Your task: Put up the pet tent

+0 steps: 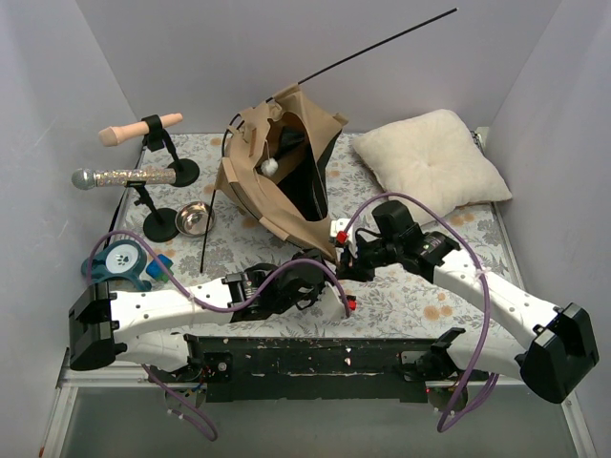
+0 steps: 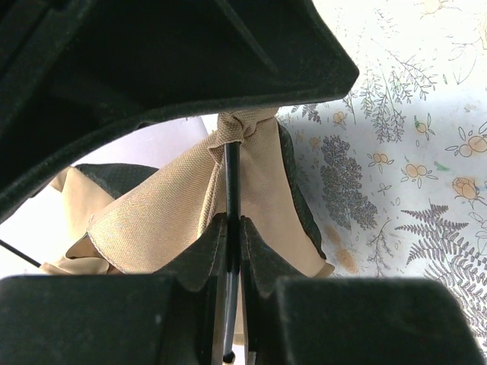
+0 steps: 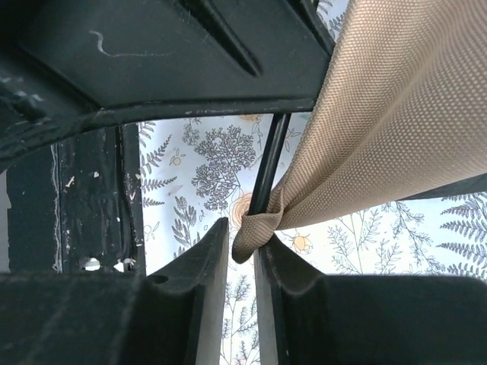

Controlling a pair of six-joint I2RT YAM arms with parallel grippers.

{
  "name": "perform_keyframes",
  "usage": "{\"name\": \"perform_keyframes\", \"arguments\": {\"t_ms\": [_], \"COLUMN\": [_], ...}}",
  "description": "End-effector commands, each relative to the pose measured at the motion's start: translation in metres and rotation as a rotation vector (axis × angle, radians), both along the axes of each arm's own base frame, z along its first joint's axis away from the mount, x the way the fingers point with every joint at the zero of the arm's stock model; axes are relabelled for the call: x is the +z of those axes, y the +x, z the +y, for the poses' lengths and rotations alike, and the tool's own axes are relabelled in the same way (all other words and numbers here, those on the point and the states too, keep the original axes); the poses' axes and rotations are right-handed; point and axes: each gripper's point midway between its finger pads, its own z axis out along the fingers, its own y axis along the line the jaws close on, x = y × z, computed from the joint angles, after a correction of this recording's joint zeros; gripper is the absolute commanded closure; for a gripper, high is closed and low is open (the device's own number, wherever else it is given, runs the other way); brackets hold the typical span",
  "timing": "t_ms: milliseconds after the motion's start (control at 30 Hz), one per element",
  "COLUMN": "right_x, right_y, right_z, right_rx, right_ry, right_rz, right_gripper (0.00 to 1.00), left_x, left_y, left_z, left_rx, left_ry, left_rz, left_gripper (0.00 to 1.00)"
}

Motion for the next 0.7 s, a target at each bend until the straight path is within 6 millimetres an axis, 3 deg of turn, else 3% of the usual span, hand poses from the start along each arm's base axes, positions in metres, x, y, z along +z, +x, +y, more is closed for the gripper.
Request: {"name": "perform_keyframes", "arguments": {"t_ms": [0, 133, 300, 533, 667], "right_x": [0.045, 0.05, 0.062, 0.061, 0.068], "right_y": [-0.009, -0.004, 0.004, 0.003, 0.003], "right_z": [0.015, 0.015, 0.017, 0.021, 0.026], "right_rx": [0.07, 0.024, -0.006, 0.013, 0.018], "right_ry": [0.134, 0.163, 0.206, 0.211, 0.247], "right_rz": [-0.079, -0.098, -0.154, -0.145, -0.136], "right_gripper": [0.73, 0.72, 0.62, 0.61, 0.77], "left_x": [-0.019, -0.021, -0.024, -0.024, -0.026], "left_y": [-0.003, -0.01, -0.019, -0.017, -0.016], "left_z": [0.006, 0.0, -0.007, -0.017, -0.018], "left_rx": [-0.015, -0.053, -0.114, -0.098, -0.098], "left_ry": [0.062, 0.059, 0.059, 0.051, 0.045], "left_rz": [0.029, 0.042, 0.058, 0.072, 0.065], "left_gripper": [1.0, 1.0, 1.0, 1.0, 1.0]}}
